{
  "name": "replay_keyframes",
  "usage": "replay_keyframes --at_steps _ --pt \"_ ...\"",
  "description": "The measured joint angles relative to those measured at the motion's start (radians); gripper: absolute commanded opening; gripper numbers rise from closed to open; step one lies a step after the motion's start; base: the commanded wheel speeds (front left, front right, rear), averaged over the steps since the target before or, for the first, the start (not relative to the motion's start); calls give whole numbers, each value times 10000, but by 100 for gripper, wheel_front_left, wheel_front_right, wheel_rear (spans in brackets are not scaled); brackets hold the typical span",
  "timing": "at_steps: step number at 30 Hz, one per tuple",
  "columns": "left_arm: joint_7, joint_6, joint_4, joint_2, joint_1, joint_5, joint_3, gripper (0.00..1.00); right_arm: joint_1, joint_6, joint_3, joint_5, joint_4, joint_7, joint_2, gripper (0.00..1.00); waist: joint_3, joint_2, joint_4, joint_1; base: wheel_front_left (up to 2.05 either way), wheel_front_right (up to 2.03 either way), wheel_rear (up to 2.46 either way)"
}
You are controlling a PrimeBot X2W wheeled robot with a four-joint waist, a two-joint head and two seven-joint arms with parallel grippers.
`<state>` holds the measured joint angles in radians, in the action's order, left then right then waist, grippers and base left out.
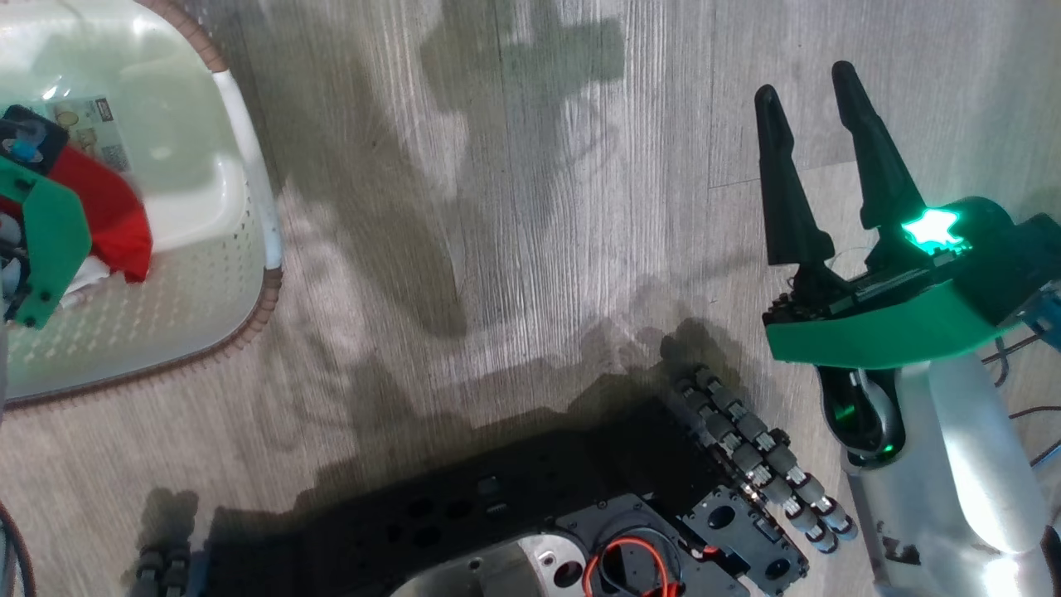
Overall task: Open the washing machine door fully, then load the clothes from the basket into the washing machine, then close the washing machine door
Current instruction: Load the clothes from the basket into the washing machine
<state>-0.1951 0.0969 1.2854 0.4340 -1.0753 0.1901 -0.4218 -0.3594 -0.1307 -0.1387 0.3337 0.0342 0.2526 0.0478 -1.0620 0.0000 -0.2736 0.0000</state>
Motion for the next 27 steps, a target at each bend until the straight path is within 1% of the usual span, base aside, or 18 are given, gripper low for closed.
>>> replay_keyframes --at_steps 10,18,19,20,24,27 --pt "-508 142 23 -219 -125 -387 13 100 9 0 35 -86 134 0 0 100 -69 0 106 0 0 0 0" --pt "-619 100 31 -313 -151 -639 12 100 11 0 67 -263 211 2 0 100 -93 0 181 0 0 0 0" --pt "-623 81 33 -324 -151 -675 12 96 11 0 71 -265 228 2 0 100 -96 0 189 0 0 0 0" --pt "-686 48 35 -337 -151 -677 19 0 11 0 73 -265 251 2 0 100 -100 0 197 0 0 0 0" --pt "-723 42 50 -403 -151 -876 27 0 12 0 77 -290 267 2 0 100 -106 0 225 0 0 0 0" --pt "-721 -50 58 -449 -151 -938 27 0 11 0 77 -309 267 2 0 100 -97 0 229 0 0 0 0"
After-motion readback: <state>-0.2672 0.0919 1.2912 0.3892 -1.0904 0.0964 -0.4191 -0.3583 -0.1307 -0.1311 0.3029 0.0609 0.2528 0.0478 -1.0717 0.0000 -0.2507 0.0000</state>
